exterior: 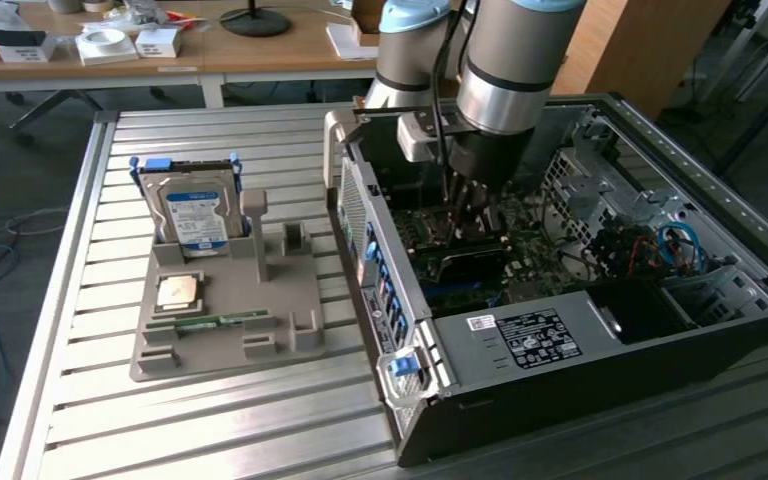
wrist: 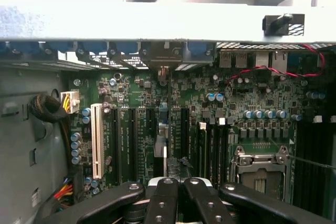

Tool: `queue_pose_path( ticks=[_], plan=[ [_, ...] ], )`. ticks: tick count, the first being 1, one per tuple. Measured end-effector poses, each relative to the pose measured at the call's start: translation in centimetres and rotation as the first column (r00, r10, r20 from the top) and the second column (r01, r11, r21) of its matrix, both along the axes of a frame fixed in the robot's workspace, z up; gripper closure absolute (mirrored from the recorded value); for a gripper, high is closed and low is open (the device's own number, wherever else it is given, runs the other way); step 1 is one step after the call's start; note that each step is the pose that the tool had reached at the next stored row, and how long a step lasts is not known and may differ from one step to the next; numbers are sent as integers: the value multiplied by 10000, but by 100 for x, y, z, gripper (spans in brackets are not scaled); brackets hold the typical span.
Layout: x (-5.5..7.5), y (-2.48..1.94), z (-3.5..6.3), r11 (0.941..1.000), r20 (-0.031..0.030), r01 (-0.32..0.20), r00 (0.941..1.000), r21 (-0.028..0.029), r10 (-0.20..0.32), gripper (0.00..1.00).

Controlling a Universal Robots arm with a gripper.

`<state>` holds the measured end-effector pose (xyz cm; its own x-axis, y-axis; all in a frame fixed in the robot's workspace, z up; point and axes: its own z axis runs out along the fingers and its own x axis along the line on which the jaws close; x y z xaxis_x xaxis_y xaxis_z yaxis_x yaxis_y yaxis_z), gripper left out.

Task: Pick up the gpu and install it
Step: 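Press down on the gpu until it lock into place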

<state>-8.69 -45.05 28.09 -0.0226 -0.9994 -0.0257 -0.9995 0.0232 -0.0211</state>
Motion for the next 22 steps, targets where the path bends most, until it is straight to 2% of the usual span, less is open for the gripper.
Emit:
queue_pose_path(
  ticks=[22],
  plan=[
    [-1,0,-79,10000,-1,1,10000,-2,-1,89]
  ],
)
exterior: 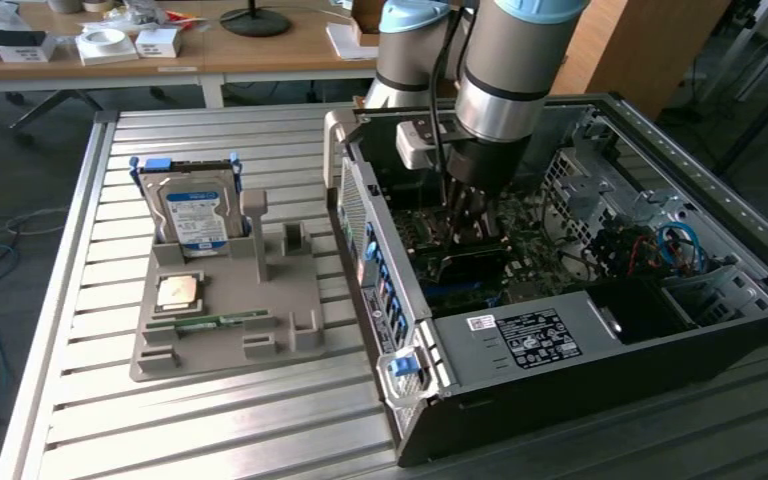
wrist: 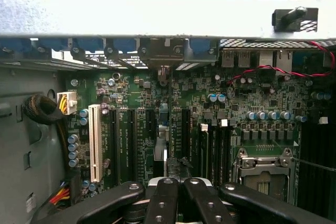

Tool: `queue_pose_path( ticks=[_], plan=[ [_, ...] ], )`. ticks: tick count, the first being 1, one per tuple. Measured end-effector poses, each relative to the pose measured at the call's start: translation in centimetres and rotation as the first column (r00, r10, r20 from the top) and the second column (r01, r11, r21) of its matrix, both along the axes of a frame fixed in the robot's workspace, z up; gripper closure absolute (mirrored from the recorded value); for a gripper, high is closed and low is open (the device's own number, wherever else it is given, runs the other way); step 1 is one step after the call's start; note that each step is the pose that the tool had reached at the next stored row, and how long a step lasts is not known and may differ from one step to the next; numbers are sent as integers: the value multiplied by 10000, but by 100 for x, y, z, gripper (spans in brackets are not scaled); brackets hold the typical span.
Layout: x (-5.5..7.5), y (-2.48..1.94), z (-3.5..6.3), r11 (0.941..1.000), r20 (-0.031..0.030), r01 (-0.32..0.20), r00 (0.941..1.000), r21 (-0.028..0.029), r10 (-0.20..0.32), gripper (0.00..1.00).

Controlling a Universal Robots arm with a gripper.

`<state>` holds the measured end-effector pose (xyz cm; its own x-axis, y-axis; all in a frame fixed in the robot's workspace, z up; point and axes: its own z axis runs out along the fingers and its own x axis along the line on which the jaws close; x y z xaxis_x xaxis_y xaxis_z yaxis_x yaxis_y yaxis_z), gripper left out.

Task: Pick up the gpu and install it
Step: 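Press down on the gpu until it lock into place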

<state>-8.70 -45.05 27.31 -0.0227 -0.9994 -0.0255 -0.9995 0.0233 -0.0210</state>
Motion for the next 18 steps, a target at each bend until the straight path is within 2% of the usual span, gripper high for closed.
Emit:
queue_pose_path(
  ticks=[18],
  plan=[
    [0,-9,-17,10000,2,0,10000,3,0,89]
  ],
)
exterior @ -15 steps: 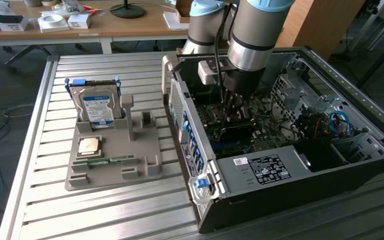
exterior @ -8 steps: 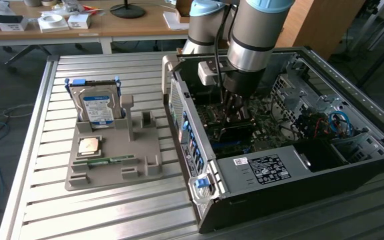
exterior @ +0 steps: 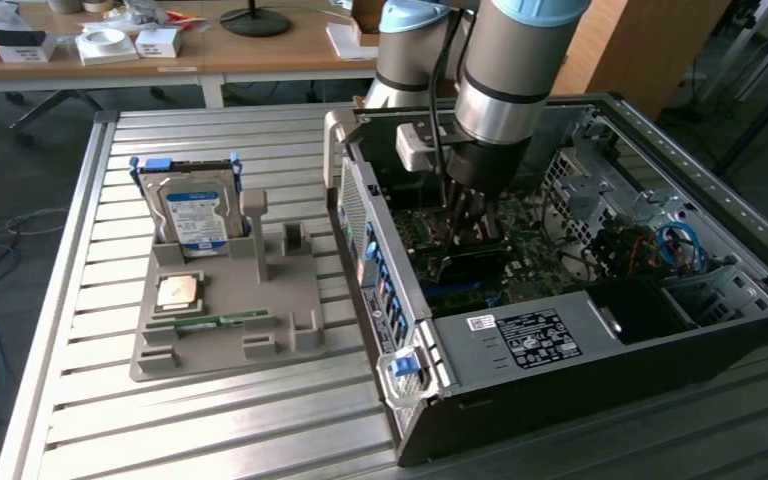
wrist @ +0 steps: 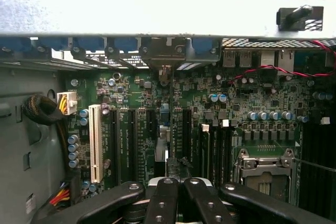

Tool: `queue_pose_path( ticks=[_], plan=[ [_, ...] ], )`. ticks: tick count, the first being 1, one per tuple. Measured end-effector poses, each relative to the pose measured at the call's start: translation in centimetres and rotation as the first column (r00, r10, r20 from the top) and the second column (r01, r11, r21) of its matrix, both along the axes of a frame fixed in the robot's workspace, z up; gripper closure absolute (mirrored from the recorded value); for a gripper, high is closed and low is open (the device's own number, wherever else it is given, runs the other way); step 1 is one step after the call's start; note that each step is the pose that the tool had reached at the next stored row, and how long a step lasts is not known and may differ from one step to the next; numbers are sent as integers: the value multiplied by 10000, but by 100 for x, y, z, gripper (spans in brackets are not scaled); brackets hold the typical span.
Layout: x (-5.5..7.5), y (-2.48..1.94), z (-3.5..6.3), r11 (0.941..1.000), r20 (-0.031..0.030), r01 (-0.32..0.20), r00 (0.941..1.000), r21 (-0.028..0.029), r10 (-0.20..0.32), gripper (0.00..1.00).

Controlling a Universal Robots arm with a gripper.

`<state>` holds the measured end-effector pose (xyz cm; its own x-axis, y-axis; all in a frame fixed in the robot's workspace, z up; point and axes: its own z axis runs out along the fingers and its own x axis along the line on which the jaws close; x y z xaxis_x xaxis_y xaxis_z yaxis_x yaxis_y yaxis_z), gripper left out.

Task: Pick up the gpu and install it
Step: 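Press down on the gpu until it lock into place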

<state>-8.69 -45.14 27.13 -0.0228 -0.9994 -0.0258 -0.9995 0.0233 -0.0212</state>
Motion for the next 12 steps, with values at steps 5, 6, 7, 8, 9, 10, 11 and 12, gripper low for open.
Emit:
queue_pose_path(
  ticks=[5,6,7,8,9,10,11,12],
  plan=[
    [0,-1,-13,10000,-3,-1,10000,-4,1,89],
    [0,-1,-14,10000,-2,0,10000,-3,0,89],
    [0,-1,-15,10000,-1,0,10000,-1,0,89],
    [0,-1,-15,10000,0,0,10000,-1,0,89],
    [0,-1,-15,10000,0,0,10000,-1,0,89],
    [0,-1,-16,10000,-1,0,10000,-1,0,89],
    [0,-1,-18,10000,-1,0,10000,0,0,89],
    [0,0,-21,10000,1,0,10000,2,0,89]
  ],
)
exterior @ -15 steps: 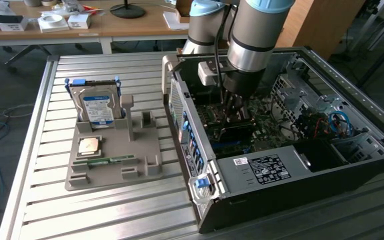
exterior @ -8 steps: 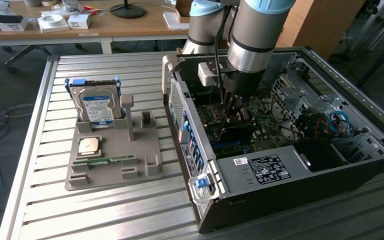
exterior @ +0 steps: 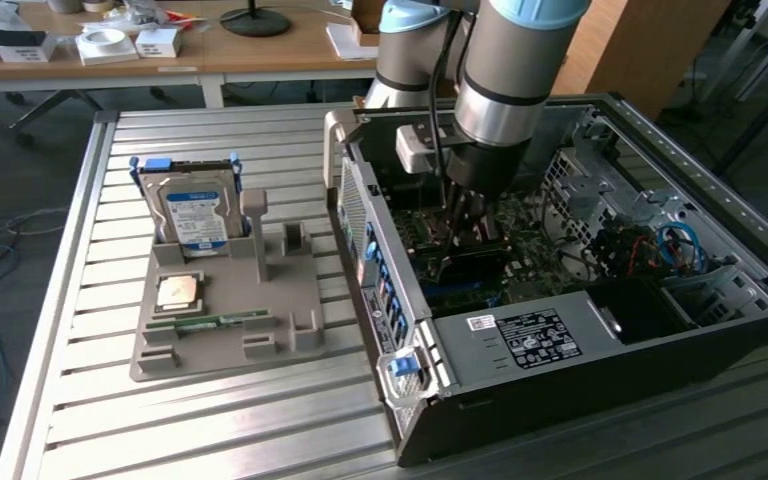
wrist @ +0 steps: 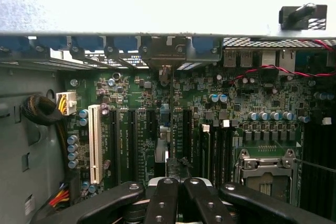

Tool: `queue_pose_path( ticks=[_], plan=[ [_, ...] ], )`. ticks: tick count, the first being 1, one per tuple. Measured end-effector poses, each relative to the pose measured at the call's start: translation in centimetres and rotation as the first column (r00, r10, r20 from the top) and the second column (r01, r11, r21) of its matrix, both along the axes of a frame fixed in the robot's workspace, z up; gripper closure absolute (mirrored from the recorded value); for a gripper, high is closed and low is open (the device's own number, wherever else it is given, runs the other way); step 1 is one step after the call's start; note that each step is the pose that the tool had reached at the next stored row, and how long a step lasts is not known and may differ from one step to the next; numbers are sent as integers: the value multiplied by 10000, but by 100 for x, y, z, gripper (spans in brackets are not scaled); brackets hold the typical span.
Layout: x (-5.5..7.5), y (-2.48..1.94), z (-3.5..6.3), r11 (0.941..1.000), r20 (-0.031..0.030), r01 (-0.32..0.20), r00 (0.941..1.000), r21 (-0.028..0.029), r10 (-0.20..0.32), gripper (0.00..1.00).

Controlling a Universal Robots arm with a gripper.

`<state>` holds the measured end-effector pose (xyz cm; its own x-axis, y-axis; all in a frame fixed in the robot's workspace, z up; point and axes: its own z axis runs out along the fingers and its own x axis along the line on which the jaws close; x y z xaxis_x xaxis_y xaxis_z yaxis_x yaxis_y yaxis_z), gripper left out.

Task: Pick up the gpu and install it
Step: 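Press down on the gpu until it lock into place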

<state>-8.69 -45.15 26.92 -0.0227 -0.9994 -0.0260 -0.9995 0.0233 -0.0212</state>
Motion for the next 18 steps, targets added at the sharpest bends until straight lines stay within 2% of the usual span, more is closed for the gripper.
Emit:
queue_pose_path(
  ticks=[18],
  plan=[
    [0,0,-18,10000,-1,0,10000,-1,0,89]
  ],
)
